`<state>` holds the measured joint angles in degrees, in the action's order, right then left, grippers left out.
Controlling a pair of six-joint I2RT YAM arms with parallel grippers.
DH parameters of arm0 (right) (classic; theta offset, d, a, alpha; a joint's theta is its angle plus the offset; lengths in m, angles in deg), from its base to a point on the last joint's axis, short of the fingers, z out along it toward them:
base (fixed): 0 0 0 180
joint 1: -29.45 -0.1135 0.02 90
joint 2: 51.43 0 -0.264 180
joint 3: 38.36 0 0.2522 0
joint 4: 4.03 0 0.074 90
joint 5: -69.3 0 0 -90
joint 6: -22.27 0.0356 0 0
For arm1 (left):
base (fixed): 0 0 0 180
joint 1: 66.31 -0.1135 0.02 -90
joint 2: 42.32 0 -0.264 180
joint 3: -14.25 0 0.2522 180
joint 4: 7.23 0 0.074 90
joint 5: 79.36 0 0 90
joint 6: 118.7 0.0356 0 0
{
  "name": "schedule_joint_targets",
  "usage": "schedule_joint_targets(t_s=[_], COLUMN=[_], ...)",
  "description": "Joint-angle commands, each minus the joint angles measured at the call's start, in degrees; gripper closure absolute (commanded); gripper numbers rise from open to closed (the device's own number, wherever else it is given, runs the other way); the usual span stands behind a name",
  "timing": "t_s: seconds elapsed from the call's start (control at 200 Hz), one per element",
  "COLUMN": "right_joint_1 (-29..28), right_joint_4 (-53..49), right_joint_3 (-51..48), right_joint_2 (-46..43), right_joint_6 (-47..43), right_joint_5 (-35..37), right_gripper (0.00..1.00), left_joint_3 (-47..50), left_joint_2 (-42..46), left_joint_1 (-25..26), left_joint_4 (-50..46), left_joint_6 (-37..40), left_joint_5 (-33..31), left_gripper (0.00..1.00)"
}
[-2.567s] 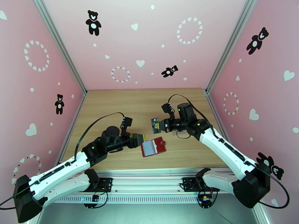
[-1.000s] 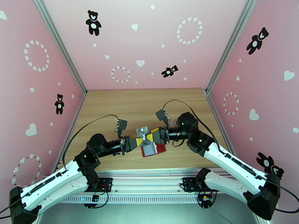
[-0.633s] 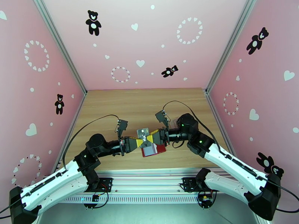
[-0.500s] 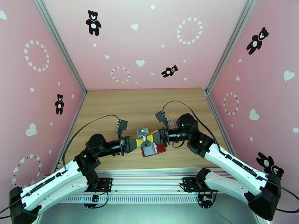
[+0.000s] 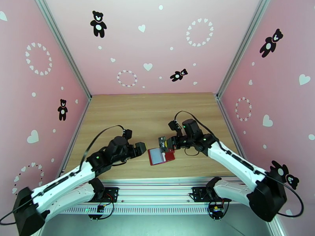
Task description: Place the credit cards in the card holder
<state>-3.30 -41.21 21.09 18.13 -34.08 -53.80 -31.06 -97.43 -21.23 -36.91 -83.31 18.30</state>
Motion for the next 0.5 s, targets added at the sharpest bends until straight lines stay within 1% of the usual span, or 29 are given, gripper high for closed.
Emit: schedule_joint_targets(t_s=[0.0, 0.19, 0.335, 0.495], right_joint_1=[0.2, 1.6, 2.6, 2.6], right_joint_4=[-2.8, 1.7, 3.5, 7.1], right_joint_3=[-1.0, -2.4, -2.8, -4.2], right_joint_2=[3.4, 8.4, 11.7, 14.8], right_joint_6=[-2.5, -0.5, 0.7, 2.8], right_joint_5=[2.3, 0.8, -0.1, -1.4], right_gripper=[1.0, 1.0, 1.0, 1.0], left_joint_3=[0.0, -2.4, -3.4, -4.2], left_joint_2=[-6.1, -17.9, -22.1, -26.7], left_joint_1=[0.0, 2.1, 2.9, 3.0], left_joint_4=[3.6, 7.6, 9.4, 11.3], left_joint_6=[-0.7, -0.8, -0.4, -0.2], left_joint_5=[3.1, 4.4, 3.6, 4.7], left_gripper=[0.3, 0.46, 0.47, 0.48])
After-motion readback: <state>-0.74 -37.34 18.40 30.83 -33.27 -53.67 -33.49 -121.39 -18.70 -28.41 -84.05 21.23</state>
